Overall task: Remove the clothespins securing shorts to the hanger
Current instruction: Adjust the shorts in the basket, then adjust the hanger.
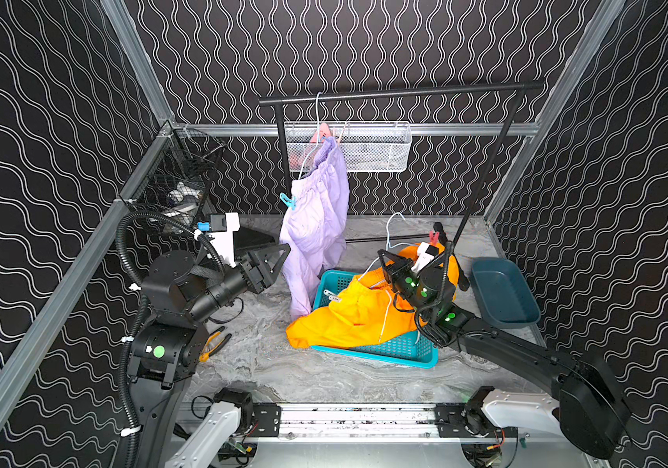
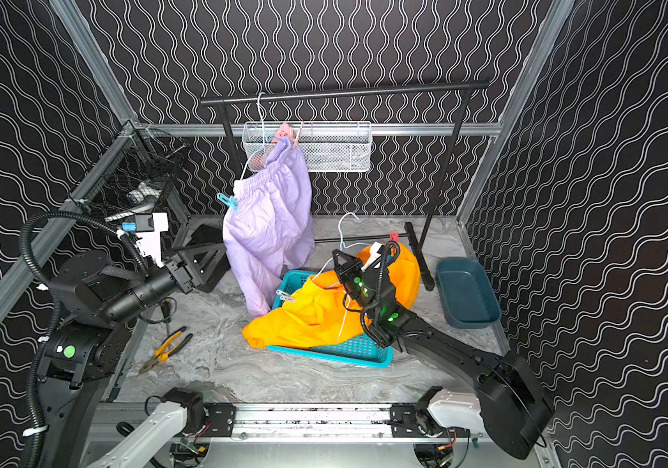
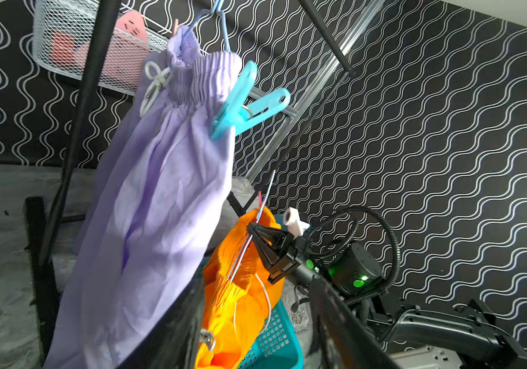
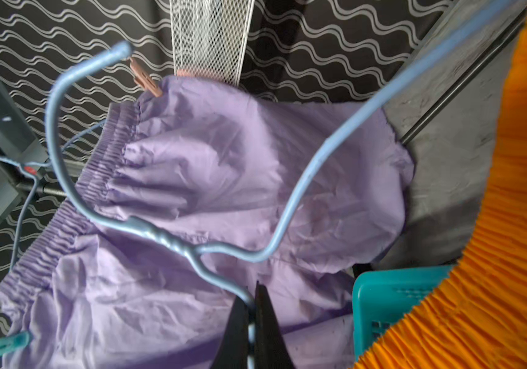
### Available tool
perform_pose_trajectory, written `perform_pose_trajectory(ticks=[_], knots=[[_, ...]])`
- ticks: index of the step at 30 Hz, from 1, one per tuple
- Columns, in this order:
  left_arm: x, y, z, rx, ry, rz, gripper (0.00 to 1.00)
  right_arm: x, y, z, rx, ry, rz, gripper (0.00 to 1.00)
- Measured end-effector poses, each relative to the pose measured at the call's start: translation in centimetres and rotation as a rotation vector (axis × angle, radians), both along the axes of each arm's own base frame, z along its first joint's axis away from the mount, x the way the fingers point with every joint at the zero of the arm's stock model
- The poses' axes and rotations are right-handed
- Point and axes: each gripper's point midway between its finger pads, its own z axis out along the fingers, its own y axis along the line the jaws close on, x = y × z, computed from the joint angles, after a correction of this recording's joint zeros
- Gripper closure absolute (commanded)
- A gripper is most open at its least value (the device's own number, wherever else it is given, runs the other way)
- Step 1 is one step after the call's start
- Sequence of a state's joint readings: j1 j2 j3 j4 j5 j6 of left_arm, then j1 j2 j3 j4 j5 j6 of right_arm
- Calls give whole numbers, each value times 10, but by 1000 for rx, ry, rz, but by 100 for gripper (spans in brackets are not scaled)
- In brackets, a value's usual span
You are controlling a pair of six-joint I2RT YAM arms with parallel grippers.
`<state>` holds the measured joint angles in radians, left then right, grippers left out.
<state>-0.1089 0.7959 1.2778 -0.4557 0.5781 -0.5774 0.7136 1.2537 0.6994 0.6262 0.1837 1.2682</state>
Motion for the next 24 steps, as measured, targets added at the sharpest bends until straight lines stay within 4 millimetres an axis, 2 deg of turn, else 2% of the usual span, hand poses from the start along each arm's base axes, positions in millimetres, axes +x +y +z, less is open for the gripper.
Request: perform_pose_trajectory(ticks=[5, 12, 16, 18, 21, 24], knots=[[-5, -11, 1, -3, -7, -66, 40, -9, 7, -1, 15, -17, 69, 100], [-11, -35, -10, 20, 4, -172, 42, -19, 9, 8, 2, -55, 116, 100], [-16, -47, 1, 88, -43, -210, 42, -18, 13, 5, -25, -52, 127, 100], [-15, -53, -1, 125, -50, -226, 42, -16, 17, 3, -35, -47, 140, 100], [-11, -72, -27, 193, -9, -258, 41, -14, 23, -1, -45, -41, 154, 100], [-13, -95, -74, 304, 58, -288, 41, -14, 25, -3, -55, -39, 167, 100]])
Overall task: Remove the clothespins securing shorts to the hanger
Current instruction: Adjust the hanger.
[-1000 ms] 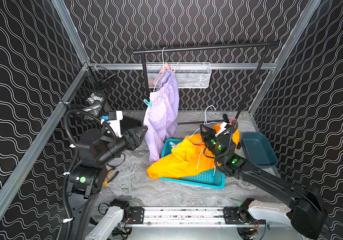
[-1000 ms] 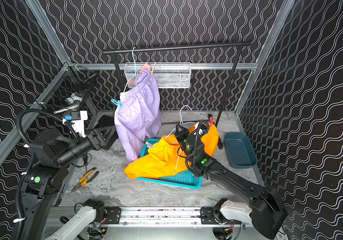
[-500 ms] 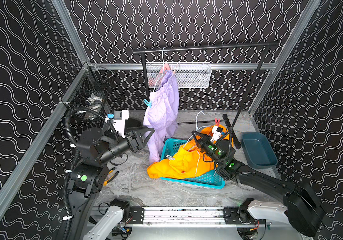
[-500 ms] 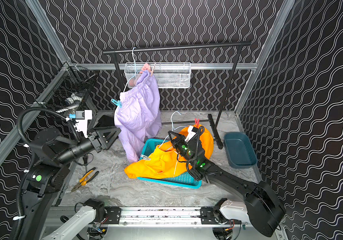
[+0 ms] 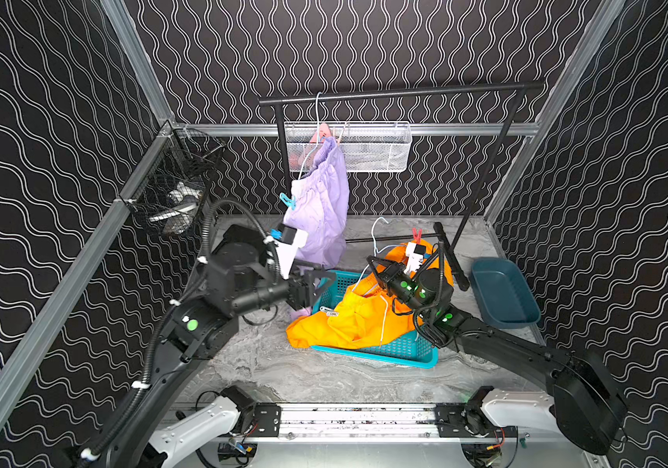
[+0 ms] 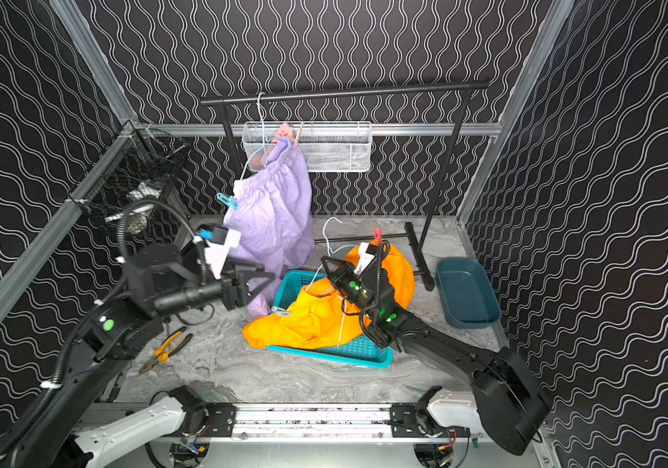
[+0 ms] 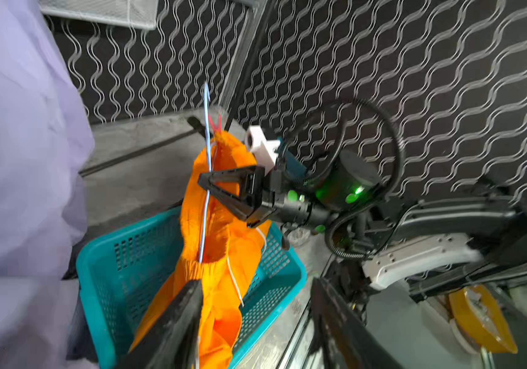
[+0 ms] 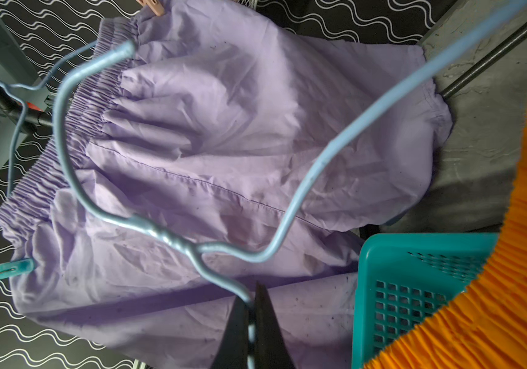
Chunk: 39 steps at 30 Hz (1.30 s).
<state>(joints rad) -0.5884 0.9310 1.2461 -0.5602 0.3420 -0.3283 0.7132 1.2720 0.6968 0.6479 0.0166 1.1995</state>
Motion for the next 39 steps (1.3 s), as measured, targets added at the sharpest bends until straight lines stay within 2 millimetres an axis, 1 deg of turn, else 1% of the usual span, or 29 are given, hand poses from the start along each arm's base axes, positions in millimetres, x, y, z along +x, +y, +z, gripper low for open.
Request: perform_pose_trajectory(ticks=[5, 7, 11, 14, 18, 21, 23, 25, 28, 32, 33, 35, 36, 37, 39], knots=[[-16, -48, -66, 232, -21, -54, 38, -4, -2, 8, 0, -20, 10, 100], [-10, -56, -81, 293, -45, -21, 37, -7, -4, 15, 9, -35, 9, 100], [13, -53, -106, 382, -78, 95, 37, -14, -10, 22, 14, -51, 12, 100], [22, -51, -115, 402, -97, 145, 36, -18, -12, 22, 16, -52, 17, 100], [34, -59, -120, 422, -117, 162, 36, -22, -13, 21, 17, -54, 28, 100], [42, -65, -120, 411, -117, 164, 39, -24, -12, 18, 19, -44, 39, 100], [51, -67, -118, 401, -116, 176, 42, -26, -11, 16, 19, -42, 54, 100], [58, -71, -118, 396, -114, 176, 49, -27, -10, 18, 23, -44, 60, 100], [62, -79, -120, 403, -113, 148, 63, -29, -9, 20, 27, -50, 74, 100], [66, -87, -120, 412, -117, 116, 80, -31, -8, 21, 28, -55, 84, 100], [68, -88, -120, 413, -119, 112, 86, -32, -8, 22, 25, -59, 89, 98], [70, -90, -120, 418, -121, 93, 93, -34, -8, 22, 6, -68, 98, 87], [72, -88, -121, 422, -116, 91, 97, -35, -11, 22, -9, -73, 96, 75], [74, -87, -122, 423, -113, 86, 99, -36, -13, 22, -20, -77, 100, 60], [79, -82, -127, 438, -100, 86, 100, -38, -19, 25, -46, -95, 104, 51]])
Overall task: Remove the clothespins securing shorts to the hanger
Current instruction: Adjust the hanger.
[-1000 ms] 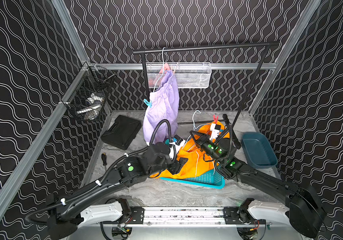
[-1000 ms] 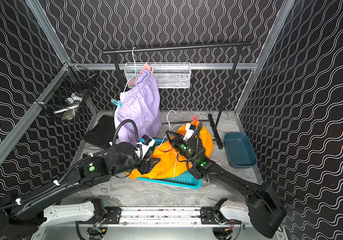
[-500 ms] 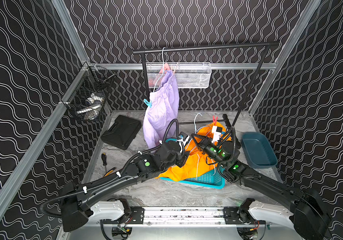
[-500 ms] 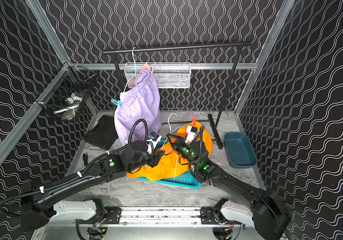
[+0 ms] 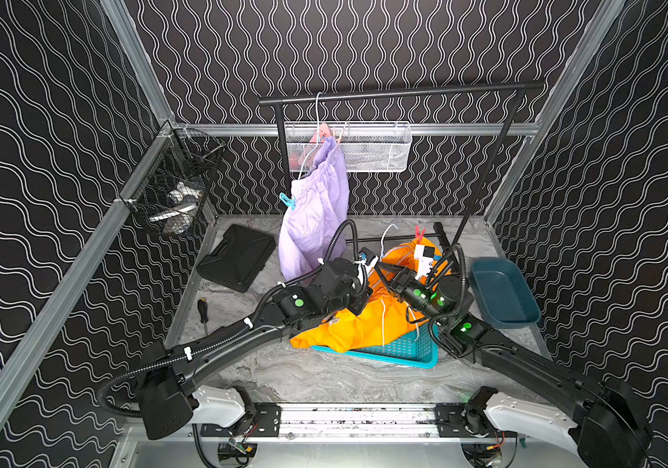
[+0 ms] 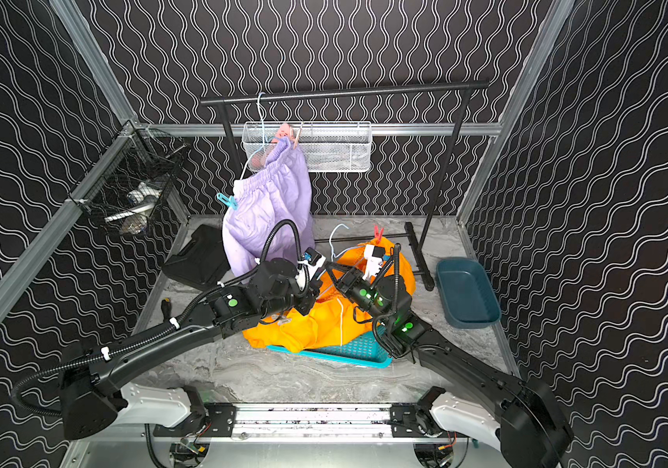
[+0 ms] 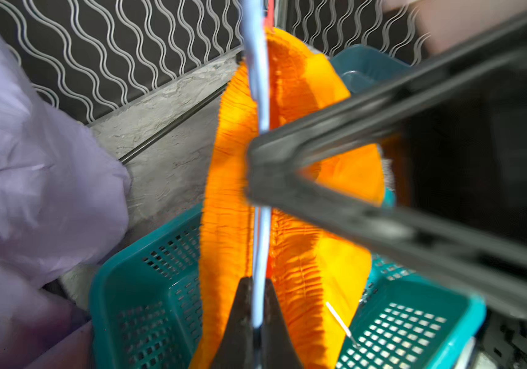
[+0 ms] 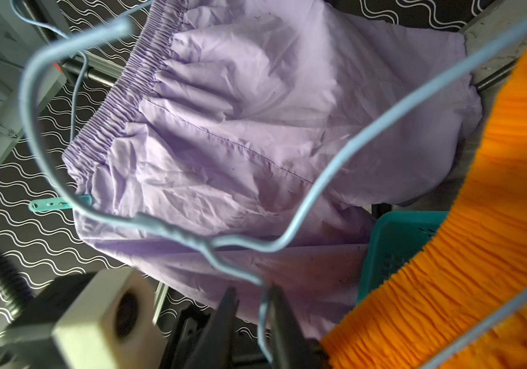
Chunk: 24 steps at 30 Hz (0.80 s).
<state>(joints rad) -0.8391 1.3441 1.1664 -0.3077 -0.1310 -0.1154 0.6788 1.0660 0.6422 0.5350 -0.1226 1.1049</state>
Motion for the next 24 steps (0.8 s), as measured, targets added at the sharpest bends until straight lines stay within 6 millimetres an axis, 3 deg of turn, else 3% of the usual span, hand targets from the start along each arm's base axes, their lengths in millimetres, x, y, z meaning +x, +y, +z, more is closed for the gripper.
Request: perform_pose_trajectory(ticks=[3, 6, 12, 17, 19, 24], knots=[[3, 5, -4, 15, 20, -13, 100, -2, -18, 5, -52, -30, -22, 37], [3, 4, -1, 13, 28, -48, 100, -3, -37, 9, -145, -55, -46, 32], [1, -2, 6, 14, 47, -151, 100, 7, -80, 36, -394, -122, -125, 37], [1, 2, 7, 14, 99, -239, 100, 27, -128, 18, -538, -49, -181, 43], [0, 5, 7, 27, 110, -276, 100, 30, -131, 9, -569, -21, -143, 46], [-10, 7, 11, 34, 131, -372, 100, 23, -111, -3, -600, -48, 29, 49]])
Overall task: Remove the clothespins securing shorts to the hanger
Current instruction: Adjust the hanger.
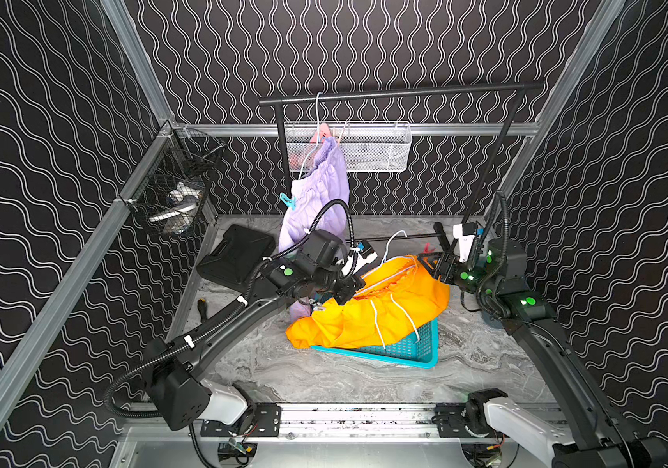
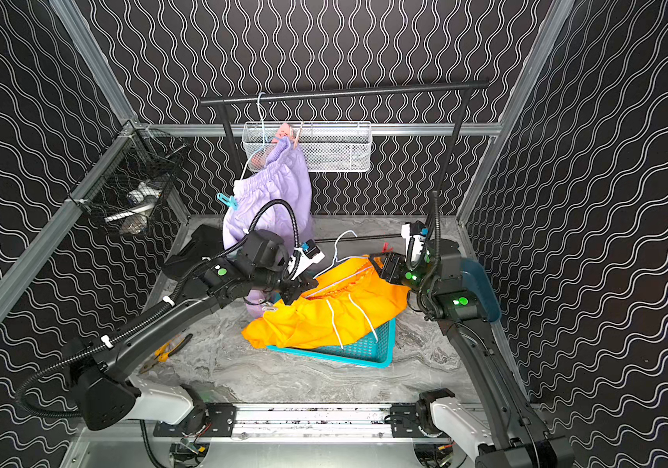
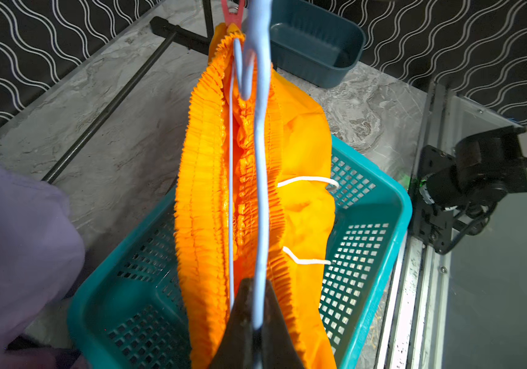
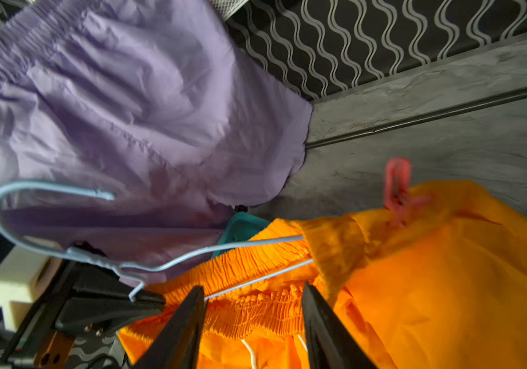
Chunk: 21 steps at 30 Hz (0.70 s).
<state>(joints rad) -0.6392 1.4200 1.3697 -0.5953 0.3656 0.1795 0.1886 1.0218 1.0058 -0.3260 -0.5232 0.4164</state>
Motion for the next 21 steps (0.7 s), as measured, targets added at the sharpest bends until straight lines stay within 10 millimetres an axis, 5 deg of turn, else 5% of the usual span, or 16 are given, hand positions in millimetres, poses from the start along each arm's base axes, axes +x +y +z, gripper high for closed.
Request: perform_pose_trajectory(ticks=[21], knots=[[-24, -30, -17, -62, 108, -228, 100, -50, 54, -10, -20, -111, 403, 41]])
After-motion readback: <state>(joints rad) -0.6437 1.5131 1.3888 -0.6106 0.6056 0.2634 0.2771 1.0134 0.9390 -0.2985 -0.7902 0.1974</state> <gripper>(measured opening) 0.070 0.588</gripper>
